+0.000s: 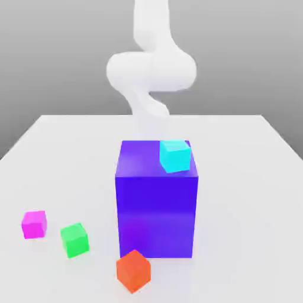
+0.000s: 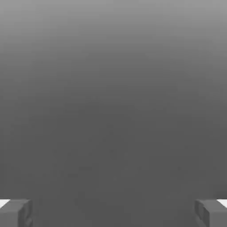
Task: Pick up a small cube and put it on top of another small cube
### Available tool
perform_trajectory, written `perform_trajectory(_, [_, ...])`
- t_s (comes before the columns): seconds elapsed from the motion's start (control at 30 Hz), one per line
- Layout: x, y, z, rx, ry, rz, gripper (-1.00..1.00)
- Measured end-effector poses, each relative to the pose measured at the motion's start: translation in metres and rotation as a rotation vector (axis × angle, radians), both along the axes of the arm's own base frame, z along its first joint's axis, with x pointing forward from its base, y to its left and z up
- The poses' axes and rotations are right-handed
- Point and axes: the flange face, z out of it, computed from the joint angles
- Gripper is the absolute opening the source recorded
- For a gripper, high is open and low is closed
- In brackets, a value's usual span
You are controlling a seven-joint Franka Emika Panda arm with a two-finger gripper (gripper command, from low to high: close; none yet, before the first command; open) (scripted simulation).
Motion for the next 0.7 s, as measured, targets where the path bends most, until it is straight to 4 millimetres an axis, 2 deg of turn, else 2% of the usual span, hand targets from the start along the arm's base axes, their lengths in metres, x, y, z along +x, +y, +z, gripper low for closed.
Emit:
perform_trajectory(0.07, [0.023,-0.028,-0.041,0.040,0.062,-0.107,0.00])
perform_trajectory(0.17, [0.043,-0.072,-0.104,0.100,0.147,-0.263,0.00])
perform_trajectory(0.23, [0.049,-0.102,-0.146,0.142,0.201,-0.367,0.00])
perform_trajectory(0.33, [0.047,-0.146,-0.211,0.206,0.278,-0.526,0.00])
perform_trajectory(0.43, [0.031,-0.186,-0.275,0.272,0.352,-0.687,0.00])
perform_trajectory(0.53, [0.005,-0.219,-0.338,0.342,0.423,-0.848,0.00])
perform_trajectory(0.6, [-0.023,-0.244,-0.379,0.394,0.466,-0.975,0.00])
perform_trajectory(0.7, [-0.064,-0.262,-0.437,0.468,0.533,-1.138,0.00])
